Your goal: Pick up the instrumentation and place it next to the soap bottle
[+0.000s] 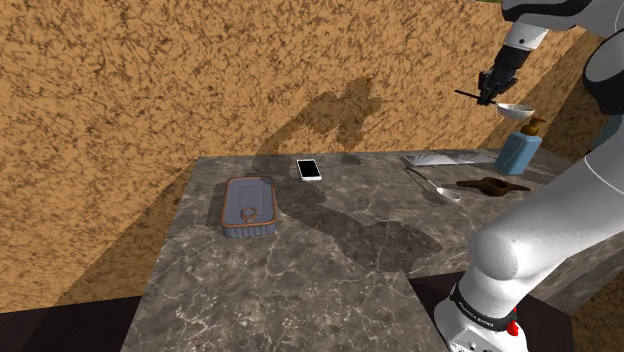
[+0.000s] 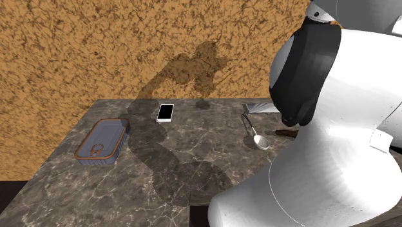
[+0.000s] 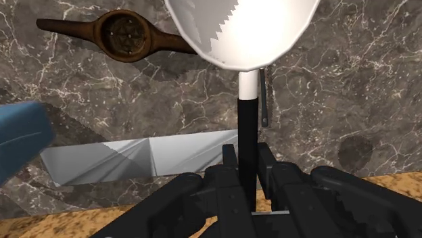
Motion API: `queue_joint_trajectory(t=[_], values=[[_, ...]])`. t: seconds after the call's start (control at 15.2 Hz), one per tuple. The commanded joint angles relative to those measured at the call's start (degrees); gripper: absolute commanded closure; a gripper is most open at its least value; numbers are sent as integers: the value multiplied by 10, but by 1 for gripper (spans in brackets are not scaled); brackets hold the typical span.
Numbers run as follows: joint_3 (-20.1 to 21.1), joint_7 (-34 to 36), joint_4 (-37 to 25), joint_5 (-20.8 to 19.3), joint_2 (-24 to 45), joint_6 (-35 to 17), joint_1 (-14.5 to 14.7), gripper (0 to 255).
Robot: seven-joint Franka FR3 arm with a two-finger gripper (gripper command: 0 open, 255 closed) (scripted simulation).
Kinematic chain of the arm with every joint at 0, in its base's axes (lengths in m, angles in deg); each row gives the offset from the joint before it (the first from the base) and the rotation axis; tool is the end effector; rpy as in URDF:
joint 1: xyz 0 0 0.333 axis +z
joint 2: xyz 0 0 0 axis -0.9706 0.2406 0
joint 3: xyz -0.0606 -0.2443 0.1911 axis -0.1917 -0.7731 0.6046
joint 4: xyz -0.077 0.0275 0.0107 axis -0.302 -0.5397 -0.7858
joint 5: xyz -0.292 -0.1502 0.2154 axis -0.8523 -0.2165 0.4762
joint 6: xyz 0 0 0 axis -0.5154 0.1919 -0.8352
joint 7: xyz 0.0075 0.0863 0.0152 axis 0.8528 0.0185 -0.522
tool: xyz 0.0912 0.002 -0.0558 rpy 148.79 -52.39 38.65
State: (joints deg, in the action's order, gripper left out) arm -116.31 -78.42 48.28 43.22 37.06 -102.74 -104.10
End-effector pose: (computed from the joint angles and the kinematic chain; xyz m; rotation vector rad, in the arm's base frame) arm 0.1735 -0.4555 0.6555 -2.8876 1.0836 -0.2125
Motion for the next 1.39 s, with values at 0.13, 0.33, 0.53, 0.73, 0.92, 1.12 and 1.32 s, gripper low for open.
queue_joint_trajectory(t=[0.13, 0.33, 0.53, 0.73, 0.92, 1.12, 1.32], values=[[-44, -62, -21, 3, 14, 11, -16, 255], [-81, -111, -42, 10, 31, 20, -27, 255], [-122, -165, -69, 26, 59, 30, -39, 255], [-169, -227, -104, 54, 100, 42, -54, 255], [-218, -299, -148, 102, 160, 61, -81, 255], [-253, -378, -203, 170, 238, 89, -137, 255], [-260, -447, -272, 241, 318, 127, -226, 255]])
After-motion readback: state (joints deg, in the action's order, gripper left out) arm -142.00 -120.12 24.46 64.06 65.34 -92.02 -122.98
